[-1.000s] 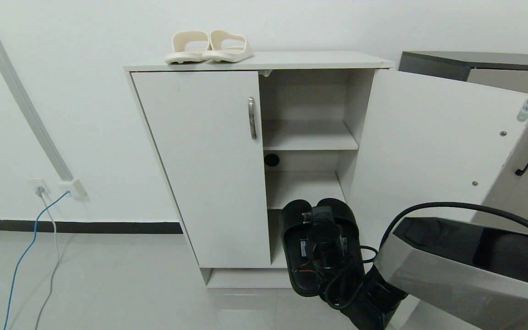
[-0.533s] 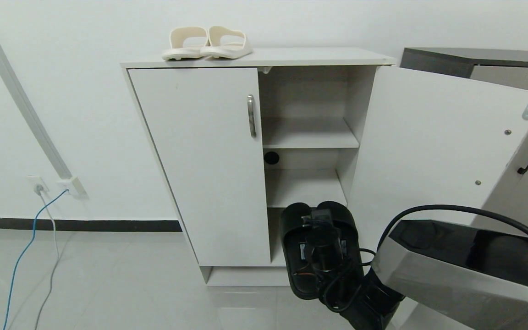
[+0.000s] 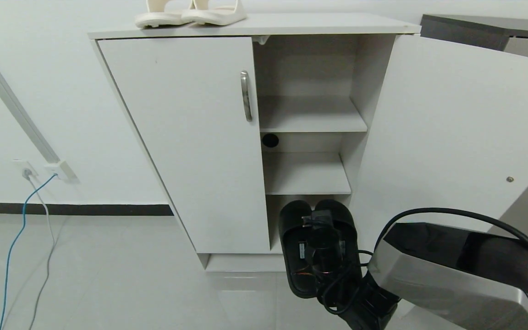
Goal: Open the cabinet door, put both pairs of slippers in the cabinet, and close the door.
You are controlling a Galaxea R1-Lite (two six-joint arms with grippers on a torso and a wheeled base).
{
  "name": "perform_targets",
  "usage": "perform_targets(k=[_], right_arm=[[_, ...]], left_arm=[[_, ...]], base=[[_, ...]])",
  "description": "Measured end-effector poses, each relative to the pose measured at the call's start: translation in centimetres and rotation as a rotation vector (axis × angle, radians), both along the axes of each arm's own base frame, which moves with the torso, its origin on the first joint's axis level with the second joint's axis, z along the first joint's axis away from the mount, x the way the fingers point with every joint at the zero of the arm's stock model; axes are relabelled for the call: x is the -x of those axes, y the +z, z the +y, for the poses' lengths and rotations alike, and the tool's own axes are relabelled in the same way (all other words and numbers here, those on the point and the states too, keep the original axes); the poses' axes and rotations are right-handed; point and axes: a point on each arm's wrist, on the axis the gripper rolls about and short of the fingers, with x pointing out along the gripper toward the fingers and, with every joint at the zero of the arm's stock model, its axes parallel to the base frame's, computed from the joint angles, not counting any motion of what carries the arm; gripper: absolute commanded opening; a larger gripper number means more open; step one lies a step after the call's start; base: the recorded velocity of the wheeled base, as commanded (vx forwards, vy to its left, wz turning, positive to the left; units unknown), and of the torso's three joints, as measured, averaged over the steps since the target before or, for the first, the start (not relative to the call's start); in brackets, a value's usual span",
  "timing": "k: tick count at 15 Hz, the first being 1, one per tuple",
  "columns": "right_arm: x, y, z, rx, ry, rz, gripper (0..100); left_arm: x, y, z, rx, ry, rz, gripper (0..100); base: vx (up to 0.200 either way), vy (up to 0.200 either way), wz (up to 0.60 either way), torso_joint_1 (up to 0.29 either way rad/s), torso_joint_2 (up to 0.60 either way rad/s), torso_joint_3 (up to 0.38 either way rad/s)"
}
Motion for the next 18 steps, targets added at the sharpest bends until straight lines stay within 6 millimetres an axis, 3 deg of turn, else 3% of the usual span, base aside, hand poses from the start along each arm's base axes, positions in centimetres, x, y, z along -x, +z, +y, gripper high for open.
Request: perform_targets(k=[5,15,18], right_arm=[[0.03,0.61,0.29,-0.009,0.008,-0.083,0],[-0.14,0.14,0.30,0.010,0.010,-0.099,0],[-0.26,0.23,0.31,0.008,0.009,-0.103,0]], left_arm=[[0.00,0.00,0.00,0.000,-0.001,0.000,0],[0.00,0.00,0.00,-0.001,-0.001,0.000,0],[0.00,0.01,0.00,0.000,0.000,-0.001,0]], base=[[0.000,0.000,0.00,0.002,0.00,-0.031],[0.200,0.000,0.00,0.003,0.00,0.001],[0.000,0.000,0.00,0.000,0.00,0.000]])
